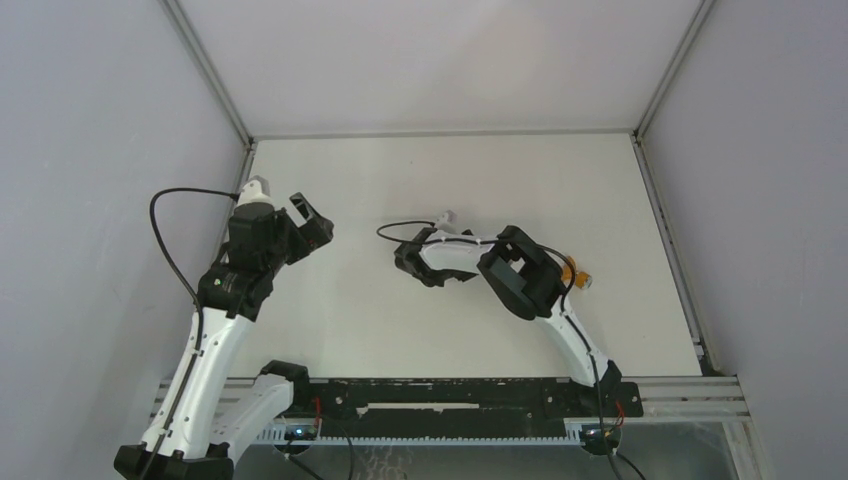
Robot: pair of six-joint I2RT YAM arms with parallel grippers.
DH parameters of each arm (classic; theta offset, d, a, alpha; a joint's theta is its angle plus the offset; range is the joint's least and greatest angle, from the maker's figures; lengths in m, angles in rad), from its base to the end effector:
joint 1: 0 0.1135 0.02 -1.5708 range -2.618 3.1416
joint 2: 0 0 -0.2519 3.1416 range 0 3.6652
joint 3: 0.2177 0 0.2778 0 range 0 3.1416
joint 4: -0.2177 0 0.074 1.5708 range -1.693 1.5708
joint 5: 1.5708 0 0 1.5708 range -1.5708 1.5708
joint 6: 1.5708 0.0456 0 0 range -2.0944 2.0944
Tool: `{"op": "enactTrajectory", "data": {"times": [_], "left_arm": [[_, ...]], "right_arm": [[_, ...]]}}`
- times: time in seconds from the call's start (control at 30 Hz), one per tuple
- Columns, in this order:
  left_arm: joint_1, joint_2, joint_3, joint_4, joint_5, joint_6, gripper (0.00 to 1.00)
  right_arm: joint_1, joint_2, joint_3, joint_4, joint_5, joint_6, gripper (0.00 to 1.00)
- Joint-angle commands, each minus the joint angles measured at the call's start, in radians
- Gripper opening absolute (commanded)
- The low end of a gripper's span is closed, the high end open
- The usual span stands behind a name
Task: Install the water faucets
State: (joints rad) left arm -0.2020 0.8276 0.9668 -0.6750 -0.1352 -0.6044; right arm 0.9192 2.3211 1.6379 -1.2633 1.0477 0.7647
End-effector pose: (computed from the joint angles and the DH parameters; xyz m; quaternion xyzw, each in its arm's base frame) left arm 0.2092 -0.0366 0.3352 -0.2060 0.8429 -0.1397 0.4770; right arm 0.2767 0.2977 0.0830 -0.1588 0.8409 -0.4479 0.2589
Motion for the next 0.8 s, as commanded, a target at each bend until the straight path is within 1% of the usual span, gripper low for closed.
{"op": "enactTrajectory", "data": {"times": [0.0,0.2,0.3,0.4,0.53,0.6,0.7,0.77], "left_arm": [[0.009,-0.01,-0.011,0.034,0.021,-0.003,1.0],[0.008,-0.009,-0.02,0.04,0.041,0.015,1.0],[-0.021,0.01,-0.015,0.047,0.057,0.05,1.0],[-0.155,0.078,0.029,0.016,-0.045,0.069,1.0],[-0.35,0.241,0.098,0.021,-0.133,0.06,1.0],[-0.431,0.351,0.159,0.029,-0.147,0.053,1.0],[-0.528,0.531,0.262,0.027,-0.131,0.052,1.0],[-0.575,0.646,0.347,0.026,-0.105,0.054,1.0]], "right_arm": [[0.004,-0.114,0.021,0.058,-0.064,-0.037,0.56],[-0.037,-0.307,-0.05,0.168,-0.206,-0.092,0.62],[-0.098,-0.444,-0.127,0.271,-0.351,-0.126,0.63],[-0.203,-0.613,-0.239,0.381,-0.544,-0.154,0.66],[-0.384,-0.822,-0.373,0.487,-0.72,-0.181,0.7],[-0.477,-0.91,-0.422,0.519,-0.796,-0.181,0.74],[-0.608,-1.029,-0.474,0.536,-0.872,-0.171,0.86],[-0.689,-1.083,-0.492,0.531,-0.896,-0.166,0.89]]}}
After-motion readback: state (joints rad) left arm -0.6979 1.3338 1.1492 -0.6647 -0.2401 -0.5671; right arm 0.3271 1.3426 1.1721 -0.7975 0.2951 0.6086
